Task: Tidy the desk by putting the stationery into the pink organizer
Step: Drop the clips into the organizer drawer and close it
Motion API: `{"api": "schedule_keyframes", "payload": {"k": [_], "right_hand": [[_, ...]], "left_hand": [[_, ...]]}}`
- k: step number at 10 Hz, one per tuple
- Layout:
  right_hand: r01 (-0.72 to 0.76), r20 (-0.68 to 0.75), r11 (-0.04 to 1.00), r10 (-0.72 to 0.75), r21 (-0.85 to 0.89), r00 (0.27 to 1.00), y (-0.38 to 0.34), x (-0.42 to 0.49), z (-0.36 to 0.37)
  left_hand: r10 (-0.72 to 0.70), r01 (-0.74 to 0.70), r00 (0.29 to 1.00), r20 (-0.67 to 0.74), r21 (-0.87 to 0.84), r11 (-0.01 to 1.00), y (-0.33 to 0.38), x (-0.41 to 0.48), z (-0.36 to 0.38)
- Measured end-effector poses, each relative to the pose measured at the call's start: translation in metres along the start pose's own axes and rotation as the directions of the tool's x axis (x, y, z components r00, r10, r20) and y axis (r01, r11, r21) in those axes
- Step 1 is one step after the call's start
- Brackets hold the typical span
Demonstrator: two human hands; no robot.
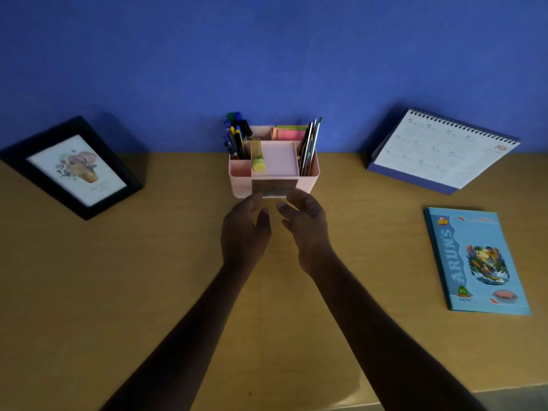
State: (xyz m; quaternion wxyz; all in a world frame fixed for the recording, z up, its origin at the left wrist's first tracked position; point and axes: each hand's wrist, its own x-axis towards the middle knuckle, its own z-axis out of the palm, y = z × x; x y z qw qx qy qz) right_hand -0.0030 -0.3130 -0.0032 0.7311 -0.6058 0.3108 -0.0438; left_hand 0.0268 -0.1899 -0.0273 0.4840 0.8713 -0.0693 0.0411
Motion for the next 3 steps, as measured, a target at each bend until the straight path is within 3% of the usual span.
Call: {"api": "schedule_keyframes", "payload": {"k": [1,3], "right_hand": [[-0.008,0.016,0.994,0.010,-0.111,1.000,-0.006,-0.012,-0.002],[0.149,0.130,0.969,-0.125,-0.196,0.984,-0.075,-0.034,0.007]], "left_hand": [[-0.023,0.022,1.000,0.019,0.014,1.000,0.016,-0.005,-0.013],[0.010,-0.010,1.000,-0.007,-0.033,0.999,0.075,0.009,-0.056]]}}
